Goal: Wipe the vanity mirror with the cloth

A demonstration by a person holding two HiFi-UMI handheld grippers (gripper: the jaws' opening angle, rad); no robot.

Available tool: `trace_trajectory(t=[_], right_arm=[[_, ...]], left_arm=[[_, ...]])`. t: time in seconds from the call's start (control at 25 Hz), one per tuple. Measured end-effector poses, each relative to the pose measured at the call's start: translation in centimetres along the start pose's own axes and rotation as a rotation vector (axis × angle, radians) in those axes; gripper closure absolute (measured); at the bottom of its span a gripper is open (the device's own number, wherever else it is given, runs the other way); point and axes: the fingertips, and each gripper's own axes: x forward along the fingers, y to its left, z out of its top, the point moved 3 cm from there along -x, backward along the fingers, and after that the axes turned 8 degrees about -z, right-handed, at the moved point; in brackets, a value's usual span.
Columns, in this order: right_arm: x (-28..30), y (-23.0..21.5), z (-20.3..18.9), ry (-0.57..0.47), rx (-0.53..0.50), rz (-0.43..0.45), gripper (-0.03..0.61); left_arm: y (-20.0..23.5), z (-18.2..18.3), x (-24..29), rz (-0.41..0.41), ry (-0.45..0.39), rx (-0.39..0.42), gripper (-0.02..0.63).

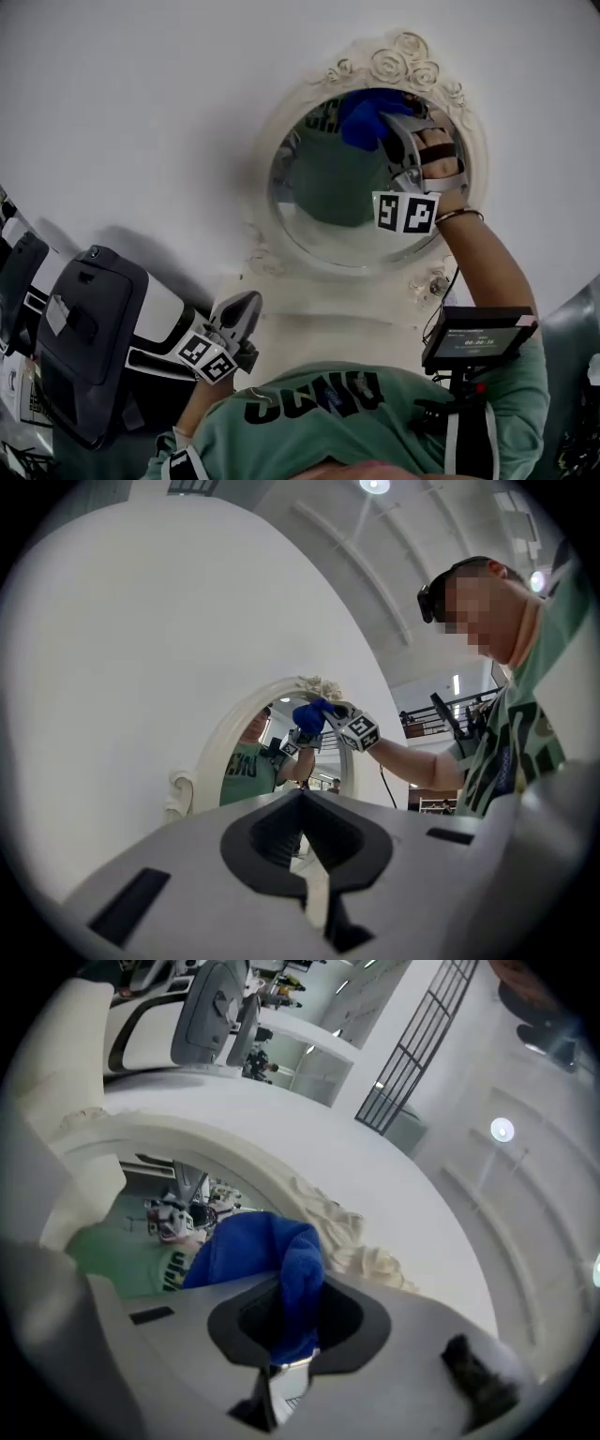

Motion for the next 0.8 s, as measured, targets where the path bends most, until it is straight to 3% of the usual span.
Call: trace_trajectory(t=[0.24, 0.52, 0.8], right_arm=[[2.7, -1.3, -2.1, 0.021, -0.106, 0.024, 0.529], [1.9, -0.7, -2.2, 0.036, -0.075, -0.008, 0.531], [-2.5, 6.2, -1.7, -0.002, -0.062, 0.048, 0.532]], left_arm=[[0.1, 0.3, 0.7, -0.005, 0.000, -0.003, 0.604], [-0.5, -0.1, 1.0, -0.011, 0.026, -0.007, 0.604], [-0.6, -1.9, 1.4, -0.006, 0.090, -0.054, 0.604]])
